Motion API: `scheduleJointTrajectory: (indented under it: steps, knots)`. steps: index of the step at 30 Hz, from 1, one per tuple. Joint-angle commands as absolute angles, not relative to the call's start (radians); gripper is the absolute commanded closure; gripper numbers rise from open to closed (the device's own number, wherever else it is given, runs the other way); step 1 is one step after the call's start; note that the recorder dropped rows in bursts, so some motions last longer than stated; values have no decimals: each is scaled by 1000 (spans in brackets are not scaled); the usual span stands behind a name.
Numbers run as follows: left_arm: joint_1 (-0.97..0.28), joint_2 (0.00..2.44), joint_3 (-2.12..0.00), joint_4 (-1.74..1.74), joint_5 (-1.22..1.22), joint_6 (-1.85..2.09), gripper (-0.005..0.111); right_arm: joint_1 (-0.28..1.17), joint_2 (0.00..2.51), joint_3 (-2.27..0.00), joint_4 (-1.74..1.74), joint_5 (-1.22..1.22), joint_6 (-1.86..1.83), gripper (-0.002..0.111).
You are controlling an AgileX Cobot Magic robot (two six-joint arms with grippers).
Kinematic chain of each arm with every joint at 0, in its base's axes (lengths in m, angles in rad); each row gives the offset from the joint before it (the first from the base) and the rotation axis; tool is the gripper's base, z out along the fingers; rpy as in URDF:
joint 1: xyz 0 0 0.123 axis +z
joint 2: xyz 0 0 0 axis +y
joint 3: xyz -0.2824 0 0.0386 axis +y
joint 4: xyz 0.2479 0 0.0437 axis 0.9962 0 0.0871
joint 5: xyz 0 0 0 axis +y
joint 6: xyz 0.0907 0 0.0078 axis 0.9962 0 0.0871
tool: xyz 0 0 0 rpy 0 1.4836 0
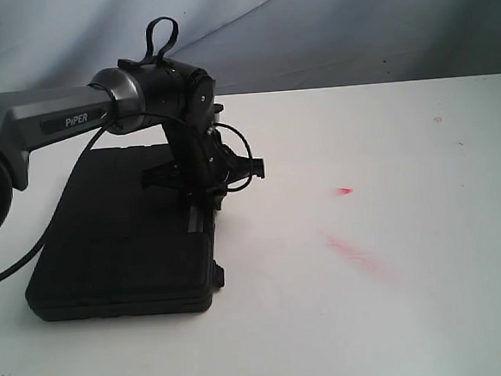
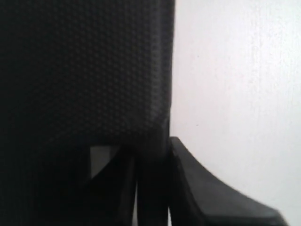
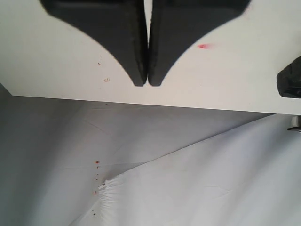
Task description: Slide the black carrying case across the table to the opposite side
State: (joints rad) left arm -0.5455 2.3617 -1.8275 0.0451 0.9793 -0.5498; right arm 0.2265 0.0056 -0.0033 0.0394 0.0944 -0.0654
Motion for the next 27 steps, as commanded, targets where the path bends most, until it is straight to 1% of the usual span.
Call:
scheduleJointTrajectory:
  steps: [1, 7, 13, 19, 27]
  knots:
    - [-548, 2363, -1831, 23, 990, -555, 107, 221, 0, 0, 38, 93, -68, 108]
    - [-560, 2363, -1831, -55, 967, -575, 107, 221, 0, 0, 38, 93, -68, 108]
    - [-618, 2363, -1831, -199, 805, -575, 107, 221, 0, 0, 38, 93, -68, 108]
    - [-621, 2363, -1831, -349, 714, -583, 107, 221, 0, 0, 38, 93, -68, 108]
    - [-621, 2367, -1831, -373, 648, -624, 107, 221, 0, 0, 38, 93, -68, 108]
